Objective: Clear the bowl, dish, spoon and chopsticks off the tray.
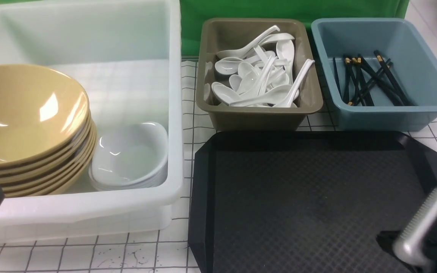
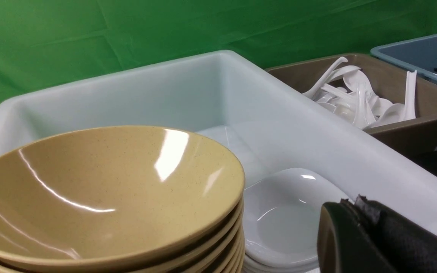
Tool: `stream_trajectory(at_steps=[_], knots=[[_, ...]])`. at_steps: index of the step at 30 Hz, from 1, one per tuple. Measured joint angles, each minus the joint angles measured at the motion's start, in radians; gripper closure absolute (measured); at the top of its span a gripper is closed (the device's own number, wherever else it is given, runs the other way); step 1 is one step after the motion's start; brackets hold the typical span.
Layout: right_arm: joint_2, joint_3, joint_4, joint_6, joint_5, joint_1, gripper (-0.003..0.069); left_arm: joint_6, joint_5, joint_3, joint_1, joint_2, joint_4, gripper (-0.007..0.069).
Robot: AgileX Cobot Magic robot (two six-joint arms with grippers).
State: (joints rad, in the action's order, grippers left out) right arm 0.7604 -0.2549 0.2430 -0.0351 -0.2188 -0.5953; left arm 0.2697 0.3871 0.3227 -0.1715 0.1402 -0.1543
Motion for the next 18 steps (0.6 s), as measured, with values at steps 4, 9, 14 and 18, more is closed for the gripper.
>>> stream_trajectory(at_steps=[4,9,14,18], knots=[[-0.277,0.153,0.002,-0.008,0.068,0.076,0.0610,0.000,0.007,0.000,0.000,0.000,-0.008,0.0638],[-0.582,0.262,-0.021,-0.011,0.072,0.242,0.0610,0.000,0.008,0.000,0.000,0.000,-0.010,0.0638],[-0.765,0.281,-0.200,-0.013,0.022,0.492,0.0608,-0.001,0.010,0.000,-0.001,0.000,-0.010,0.0638],[-0.771,0.283,-0.231,0.001,-0.081,0.577,0.0608,-0.001,0.015,0.000,-0.002,0.000,-0.010,0.0638]])
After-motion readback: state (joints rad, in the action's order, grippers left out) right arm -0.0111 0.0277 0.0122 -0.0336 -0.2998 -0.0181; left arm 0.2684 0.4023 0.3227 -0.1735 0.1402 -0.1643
